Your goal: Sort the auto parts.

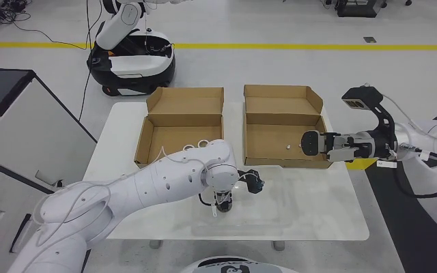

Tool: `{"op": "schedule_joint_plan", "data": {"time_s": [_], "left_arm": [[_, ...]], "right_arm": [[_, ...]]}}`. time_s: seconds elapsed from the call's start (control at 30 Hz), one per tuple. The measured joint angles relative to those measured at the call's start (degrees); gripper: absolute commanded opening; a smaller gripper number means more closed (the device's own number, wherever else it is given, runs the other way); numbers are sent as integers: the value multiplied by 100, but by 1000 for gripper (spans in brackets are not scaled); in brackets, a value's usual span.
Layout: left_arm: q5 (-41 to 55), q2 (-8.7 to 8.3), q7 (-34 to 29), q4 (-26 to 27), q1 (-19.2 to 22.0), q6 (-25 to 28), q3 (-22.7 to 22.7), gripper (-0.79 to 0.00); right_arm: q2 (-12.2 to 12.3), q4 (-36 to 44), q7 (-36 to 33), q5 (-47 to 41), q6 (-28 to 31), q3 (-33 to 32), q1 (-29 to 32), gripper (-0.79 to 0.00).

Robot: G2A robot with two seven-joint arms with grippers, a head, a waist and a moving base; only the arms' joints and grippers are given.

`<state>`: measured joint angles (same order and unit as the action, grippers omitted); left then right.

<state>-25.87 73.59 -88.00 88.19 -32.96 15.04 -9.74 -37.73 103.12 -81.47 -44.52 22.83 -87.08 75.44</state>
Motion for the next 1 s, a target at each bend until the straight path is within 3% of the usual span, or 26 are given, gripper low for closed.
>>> {"op": "schedule_joint_plan", "data": {"time_s": [0.13,0.3,0.4,0.47,0.77,1.0], "left_arm": [[-41,3,0,-4,-38,-4,0,-434],[-96,11,0,-9,-72,-34,0,-459],[-115,15,0,-6,-77,-72,0,-585],[-139,16,1,4,-78,-110,-5,-785],[-435,5,109,174,-144,-319,-95,-785],[-418,-179,-4,859,-19,-510,-386,-785]], "right_arm": [[0,0,0,0,0,0,0,0],[0,0,0,0,0,0,0,0],[0,0,0,0,0,0,0,0],[0,0,0,0,0,0,0,0],[0,0,0,0,0,0,0,0],[0,0,0,0,0,0,0,0]]}}
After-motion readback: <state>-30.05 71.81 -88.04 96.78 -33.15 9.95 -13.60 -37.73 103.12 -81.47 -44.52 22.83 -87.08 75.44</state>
